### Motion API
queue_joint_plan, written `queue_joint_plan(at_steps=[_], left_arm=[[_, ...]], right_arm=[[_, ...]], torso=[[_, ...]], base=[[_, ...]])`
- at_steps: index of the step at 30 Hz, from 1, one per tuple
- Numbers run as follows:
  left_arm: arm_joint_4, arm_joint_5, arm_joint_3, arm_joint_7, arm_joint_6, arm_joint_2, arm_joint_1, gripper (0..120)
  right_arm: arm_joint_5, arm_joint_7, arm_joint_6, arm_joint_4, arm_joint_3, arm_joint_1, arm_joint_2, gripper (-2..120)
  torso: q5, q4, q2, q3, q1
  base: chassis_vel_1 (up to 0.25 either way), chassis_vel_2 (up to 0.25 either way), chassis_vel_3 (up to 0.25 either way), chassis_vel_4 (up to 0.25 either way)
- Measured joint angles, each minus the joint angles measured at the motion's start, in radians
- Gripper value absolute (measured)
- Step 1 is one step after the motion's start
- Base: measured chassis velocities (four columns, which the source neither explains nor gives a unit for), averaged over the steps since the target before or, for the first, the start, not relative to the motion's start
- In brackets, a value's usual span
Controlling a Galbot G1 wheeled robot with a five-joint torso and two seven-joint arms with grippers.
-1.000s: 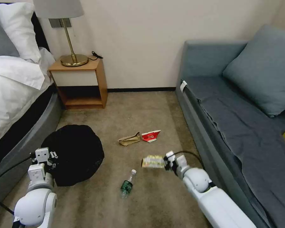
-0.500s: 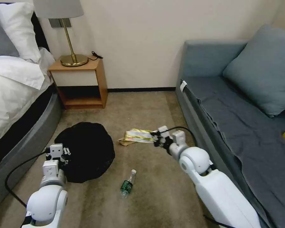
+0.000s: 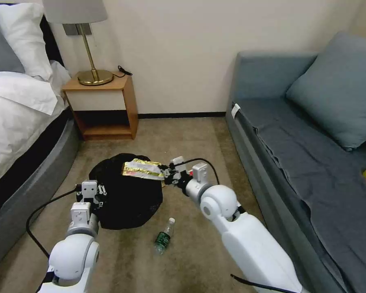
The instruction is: Pick up the trash bin, then pick up the garbage on the floor and place it into the trash bin.
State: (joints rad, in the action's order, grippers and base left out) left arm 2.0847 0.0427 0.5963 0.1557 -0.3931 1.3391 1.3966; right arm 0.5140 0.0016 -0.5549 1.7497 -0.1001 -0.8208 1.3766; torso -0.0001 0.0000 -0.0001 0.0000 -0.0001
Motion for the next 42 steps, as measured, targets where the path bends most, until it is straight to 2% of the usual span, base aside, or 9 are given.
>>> queue_joint_plan(at_steps=[10, 16, 18, 24, 26, 28, 34, 36, 42], left_arm=[[-0.012, -0.022, -0.027, 0.013, 0.004, 0.008, -0.013, 4], [-0.017, -0.022, -0.034, 0.016, 0.003, 0.008, -0.02, 4], [-0.017, -0.022, -0.034, 0.016, 0.003, 0.008, -0.02, 4], [-0.034, -0.02, -0.022, 0.017, 0.007, 0.009, -0.024, 4], [-0.063, -0.02, -0.015, 0.032, 0.015, 0.016, -0.037, 4], [-0.07, -0.019, -0.013, 0.035, 0.016, 0.018, -0.04, 4], [-0.094, -0.005, 0.039, 0.06, 0.009, 0.018, -0.059, 4], [-0.091, 0.021, 0.08, 0.075, -0.012, 0.008, -0.063, 4], [-0.087, 0.058, 0.138, 0.077, -0.026, -0.019, -0.067, 4]], right_arm=[[-0.025, 0.026, 0.03, -0.132, -0.074, 0.037, 0.068, 1], [-0.04, 0.036, 0.032, -0.156, -0.093, 0.028, 0.093, 26], [-0.043, 0.036, 0.033, -0.156, -0.093, 0.024, 0.093, 28], [-0.065, 0.036, 0.045, -0.137, -0.079, -0.003, 0.073, 50], [-0.121, 0.033, 0.069, -0.133, -0.064, -0.015, 0.062, 63], [-0.129, 0.032, 0.072, -0.133, -0.06, -0.016, 0.059, 65], [-0.127, 0.031, 0.068, -0.103, -0.028, -0.025, 0.011, 86], [-0.129, 0.036, 0.047, -0.105, -0.008, -0.04, -0.028, 97], [-0.131, 0.064, -0.02, -0.151, 0.01, -0.075, -0.071, 100]], torso=[[0.0, 0.0, 0.0, 0.0, 0.0], [0.0, 0.0, 0.0, 0.0, 0.0], [0.0, 0.0, 0.0, 0.0, 0.0], [0.0, 0.0, 0.0, 0.0, 0.0], [0.0001, 0.0, 0.0, 0.0, 0.0], [0.0, 0.0, 0.0, 0.0, 0.0], [0.0001, 0.0, 0.0, 0.0, 0.0], [0.0001, 0.0, 0.0, 0.0, 0.0], [0.0001, 0.0, 0.0, 0.0, 0.0]], base=[[0.0, 0.0, 0.0, 0.0], [0.0, 0.0, 0.0, 0.0], [0.0, 0.0, 0.0, 0.0], [0.0, 0.0, 0.0, 0.0], [0.0, 0.0, 0.0, 0.0], [0.0, 0.0, 0.0, 0.0], [0.0, 0.0, 0.0, 0.0], [0.0, 0.0, 0.0, 0.0], [0.0, 0.0, 0.0, 0.0]])
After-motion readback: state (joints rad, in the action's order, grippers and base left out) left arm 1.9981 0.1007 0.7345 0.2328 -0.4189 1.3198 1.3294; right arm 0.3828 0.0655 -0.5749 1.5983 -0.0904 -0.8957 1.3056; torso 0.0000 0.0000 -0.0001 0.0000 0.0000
